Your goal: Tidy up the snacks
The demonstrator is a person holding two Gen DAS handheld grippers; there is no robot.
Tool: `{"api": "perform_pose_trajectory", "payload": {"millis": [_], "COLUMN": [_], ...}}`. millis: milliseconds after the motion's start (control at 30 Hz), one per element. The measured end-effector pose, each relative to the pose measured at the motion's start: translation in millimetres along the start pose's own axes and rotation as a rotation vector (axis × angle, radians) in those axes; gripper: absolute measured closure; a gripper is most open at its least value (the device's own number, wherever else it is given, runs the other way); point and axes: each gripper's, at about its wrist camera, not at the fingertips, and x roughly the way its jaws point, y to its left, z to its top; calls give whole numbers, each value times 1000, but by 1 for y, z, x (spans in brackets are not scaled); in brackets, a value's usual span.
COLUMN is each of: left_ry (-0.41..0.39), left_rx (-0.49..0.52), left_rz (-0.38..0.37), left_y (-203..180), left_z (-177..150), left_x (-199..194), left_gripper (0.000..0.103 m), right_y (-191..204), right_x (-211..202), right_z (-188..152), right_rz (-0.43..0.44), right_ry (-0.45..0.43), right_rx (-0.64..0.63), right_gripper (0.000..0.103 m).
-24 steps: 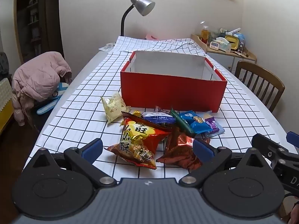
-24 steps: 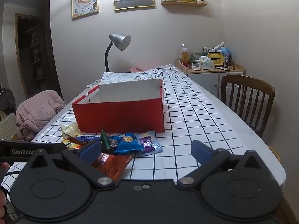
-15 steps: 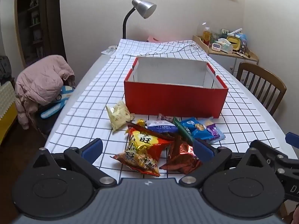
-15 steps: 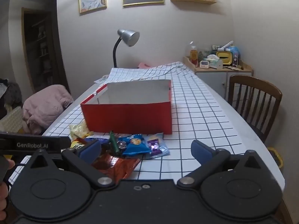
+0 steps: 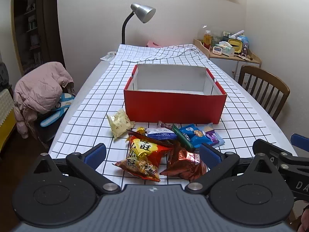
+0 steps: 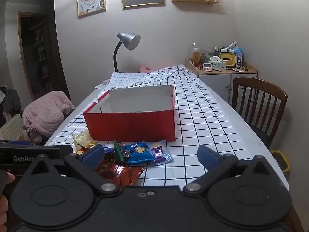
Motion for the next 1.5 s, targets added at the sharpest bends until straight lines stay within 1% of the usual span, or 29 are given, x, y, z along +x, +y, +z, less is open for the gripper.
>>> {"api": "perform_pose_trajectory", "payload": {"millis": [300, 500, 700, 800, 900, 1500], "left_ry": [26, 33, 35, 32, 31, 34], "left_rx": [-13, -23, -23, -23, -27, -29], "left_rz": [-13, -18, -24, -24, -24, -34], "left_y": [-4, -3, -4, -3, -3, -3], "left_z": [-7, -9, -9, -8, -9, -8], "left_x": [0, 0, -1, 0, -1, 0], "left_gripper": [0, 0, 0, 0, 0, 0], "right_y": [2, -3, -8, -8, -9, -3], "right_x": [-5, -9, -8, -9, -9, -10], "right_z": [-5, -6, -8, -9, -10, -11], "right_rz": [10, 22, 52, 49, 43, 73], "right_ry": [12, 0, 17, 21, 20, 24], "right_rx": [-2, 27, 68, 74, 75, 51], "right_gripper": [0, 0, 0, 0, 0, 0]}}
